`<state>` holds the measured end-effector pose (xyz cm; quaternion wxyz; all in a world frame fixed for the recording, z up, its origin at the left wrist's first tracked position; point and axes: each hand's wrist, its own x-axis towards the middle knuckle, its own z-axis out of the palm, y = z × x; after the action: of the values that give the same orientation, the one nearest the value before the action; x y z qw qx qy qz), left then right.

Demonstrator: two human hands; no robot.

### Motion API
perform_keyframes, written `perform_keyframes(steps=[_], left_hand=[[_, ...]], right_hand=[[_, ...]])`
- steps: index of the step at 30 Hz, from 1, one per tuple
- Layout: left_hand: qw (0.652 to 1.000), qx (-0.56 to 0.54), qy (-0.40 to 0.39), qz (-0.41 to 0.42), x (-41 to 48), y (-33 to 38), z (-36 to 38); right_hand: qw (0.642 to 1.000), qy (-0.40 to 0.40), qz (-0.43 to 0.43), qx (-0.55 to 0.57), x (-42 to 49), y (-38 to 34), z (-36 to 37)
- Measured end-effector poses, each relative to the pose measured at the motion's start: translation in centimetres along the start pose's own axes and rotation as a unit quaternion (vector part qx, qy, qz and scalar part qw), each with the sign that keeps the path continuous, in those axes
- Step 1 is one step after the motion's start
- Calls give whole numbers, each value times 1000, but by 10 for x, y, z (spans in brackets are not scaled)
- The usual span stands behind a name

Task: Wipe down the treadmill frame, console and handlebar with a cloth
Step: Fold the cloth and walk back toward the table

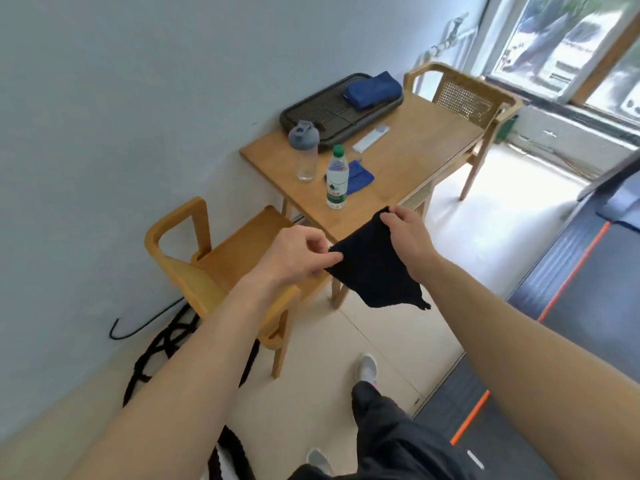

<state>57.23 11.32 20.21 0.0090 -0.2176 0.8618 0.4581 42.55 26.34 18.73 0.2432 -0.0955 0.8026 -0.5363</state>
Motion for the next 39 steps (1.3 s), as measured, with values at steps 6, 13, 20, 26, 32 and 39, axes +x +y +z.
perform_keyframes(steps=[6,13,20,26,32,39], left_hand=[[967,-223,-26,-124,111,15,31],[955,-225,-71,-180,255,56,58],[962,-194,48,-186,394,112,42],[969,-125,190,-100,474,150,-6],[973,-118,157,-121,505,118,4],[962,-72,43,-259,503,32,94]], right_hand=[[988,15,79,129,84,-4,-48],[980,6,131,151,217,-18,-103],[996,-42,44,60,361,-64,-156],[998,-17,-48,48,450,-109,-166],[1000,-20,-1,19,473,-85,-155],[984,-61,153,-66,480,30,-127]])
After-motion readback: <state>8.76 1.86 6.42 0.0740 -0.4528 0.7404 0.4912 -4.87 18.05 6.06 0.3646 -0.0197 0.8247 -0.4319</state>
